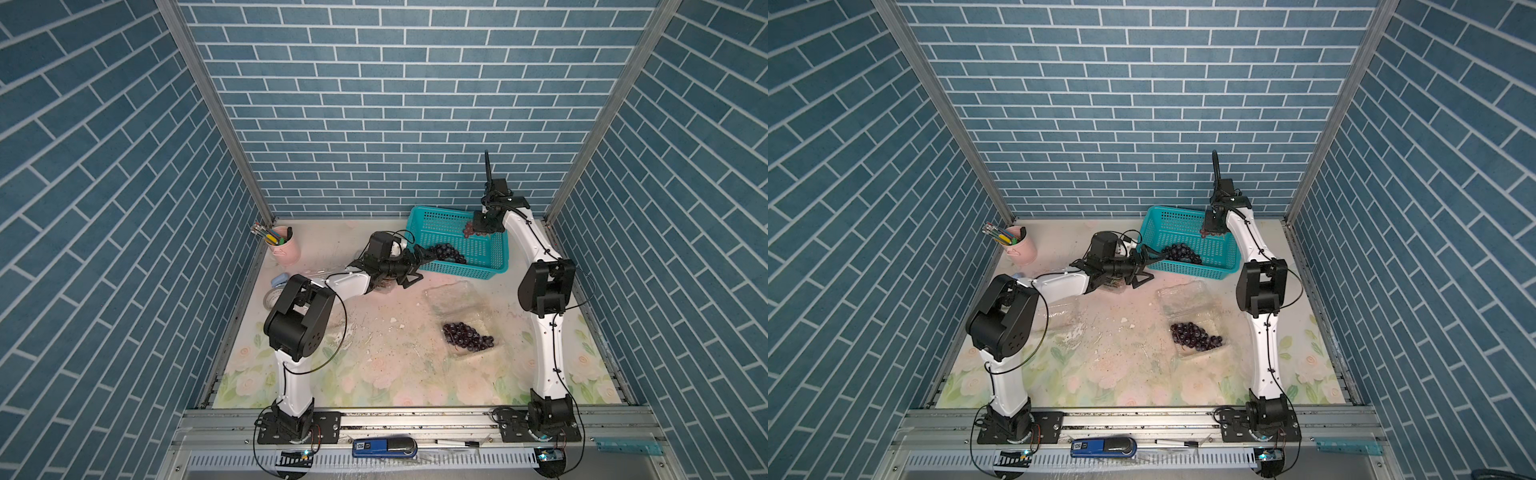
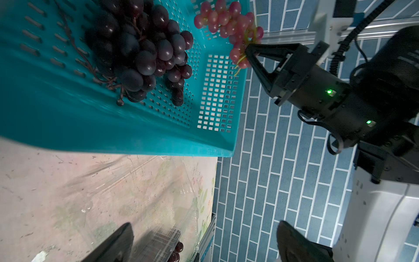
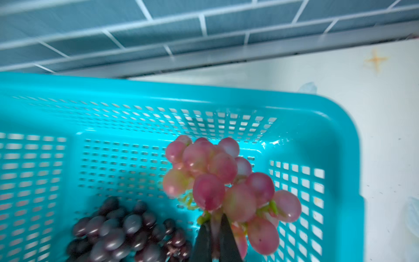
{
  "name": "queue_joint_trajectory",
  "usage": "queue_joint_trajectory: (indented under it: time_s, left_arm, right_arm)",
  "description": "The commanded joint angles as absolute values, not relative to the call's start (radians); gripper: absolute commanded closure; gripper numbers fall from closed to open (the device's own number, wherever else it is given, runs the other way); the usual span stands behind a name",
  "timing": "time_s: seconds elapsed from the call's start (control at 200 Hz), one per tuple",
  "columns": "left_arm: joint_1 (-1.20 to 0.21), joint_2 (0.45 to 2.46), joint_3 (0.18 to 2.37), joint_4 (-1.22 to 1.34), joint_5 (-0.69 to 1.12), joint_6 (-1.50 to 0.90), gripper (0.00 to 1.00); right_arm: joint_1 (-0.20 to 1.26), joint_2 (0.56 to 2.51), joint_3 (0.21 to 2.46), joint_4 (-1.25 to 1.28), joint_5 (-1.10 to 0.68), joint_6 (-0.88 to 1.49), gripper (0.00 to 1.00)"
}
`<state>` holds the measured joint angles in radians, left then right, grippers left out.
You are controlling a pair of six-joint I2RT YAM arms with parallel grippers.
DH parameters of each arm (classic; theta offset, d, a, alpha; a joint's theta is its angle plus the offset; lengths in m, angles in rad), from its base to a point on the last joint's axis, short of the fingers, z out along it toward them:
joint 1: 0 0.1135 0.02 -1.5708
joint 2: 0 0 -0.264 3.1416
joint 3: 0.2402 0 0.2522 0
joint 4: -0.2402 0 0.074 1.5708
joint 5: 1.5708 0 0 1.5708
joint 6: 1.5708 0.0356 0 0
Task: Pack grapes into containers
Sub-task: Pick up the grape from the basket, then place the grape into the packing box.
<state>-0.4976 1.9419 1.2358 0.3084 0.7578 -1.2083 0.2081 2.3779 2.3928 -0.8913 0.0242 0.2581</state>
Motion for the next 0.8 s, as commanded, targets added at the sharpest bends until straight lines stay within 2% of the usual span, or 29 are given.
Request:
queue_joint_trajectory:
  time_s: [0.0,0.29,0.795]
  left_arm:
    - [-0.501,1.926,1.232,0.324,0.769,-1.204,0.00]
    - [-0.511,1.875,1.197,0.331,0.761,-1.203,0.00]
    - [-0.566,1.755,1.098,0.313,0.720,-1.176,0.01]
  right_arm:
    - [0.205,2.295,2.366,-0.920,-0.013,0.291,0.97]
    - [0.207,2.074,2.197,-0.921,-0.046,0.312,0.97]
    - [0.319,1.415,1.525,-0.904,-0.065,0.358,0.96]
